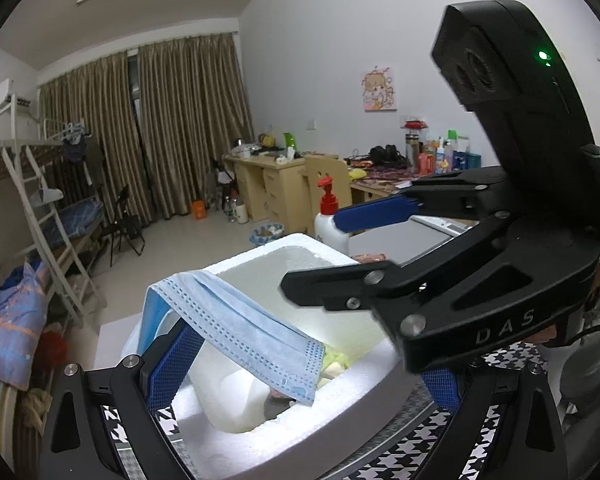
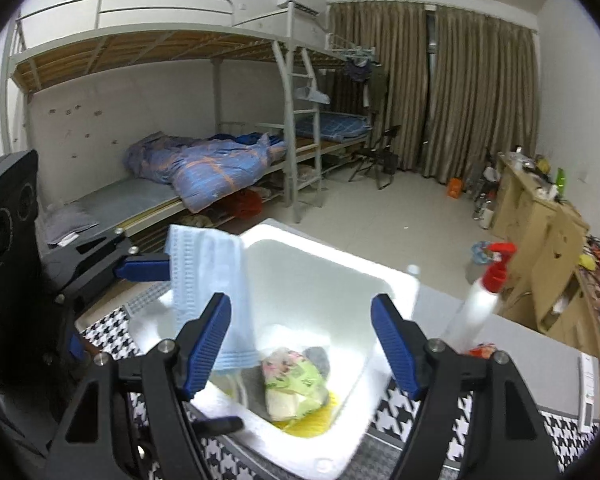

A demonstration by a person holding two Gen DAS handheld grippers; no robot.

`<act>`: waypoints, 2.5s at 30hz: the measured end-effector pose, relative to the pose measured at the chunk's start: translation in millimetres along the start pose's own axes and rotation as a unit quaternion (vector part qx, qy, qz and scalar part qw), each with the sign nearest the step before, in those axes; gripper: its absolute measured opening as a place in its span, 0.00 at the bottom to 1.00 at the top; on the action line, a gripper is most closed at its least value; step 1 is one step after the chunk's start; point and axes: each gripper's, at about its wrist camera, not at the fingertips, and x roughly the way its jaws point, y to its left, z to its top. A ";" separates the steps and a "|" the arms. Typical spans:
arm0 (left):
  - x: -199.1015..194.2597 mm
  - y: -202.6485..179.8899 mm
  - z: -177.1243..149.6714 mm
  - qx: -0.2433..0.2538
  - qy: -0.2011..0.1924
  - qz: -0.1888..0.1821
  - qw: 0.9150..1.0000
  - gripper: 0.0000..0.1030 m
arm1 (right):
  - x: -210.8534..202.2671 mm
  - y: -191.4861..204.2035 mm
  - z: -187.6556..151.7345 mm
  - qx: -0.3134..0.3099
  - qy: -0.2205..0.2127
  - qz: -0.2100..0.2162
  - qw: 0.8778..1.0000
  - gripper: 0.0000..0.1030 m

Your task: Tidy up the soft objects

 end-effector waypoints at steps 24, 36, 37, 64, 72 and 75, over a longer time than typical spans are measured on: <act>-7.0 9.6 0.0 0.017 -0.007 -0.028 0.999 0.95 | 32.1 12.3 10.9 -0.030 0.034 0.006 0.999 0.75; -5.5 18.9 3.6 -0.013 -0.011 0.003 1.000 0.94 | 14.5 0.0 5.0 -0.007 0.017 -0.009 1.000 0.75; -6.7 19.2 3.8 -0.015 -0.012 0.006 1.000 0.95 | 10.4 -2.8 3.1 -0.006 0.015 -0.010 1.000 0.75; -56.1 17.3 10.7 -0.109 -0.060 0.166 0.978 0.95 | -51.1 -2.9 -12.4 0.045 -0.054 -0.067 0.995 0.88; -70.2 8.0 17.1 -0.122 -0.078 0.189 0.971 0.95 | -77.3 2.2 -22.7 0.061 -0.082 -0.092 0.991 0.88; -75.7 1.4 18.2 -0.122 -0.083 0.194 0.970 0.96 | -86.1 6.8 -23.4 0.058 -0.090 -0.092 0.990 0.88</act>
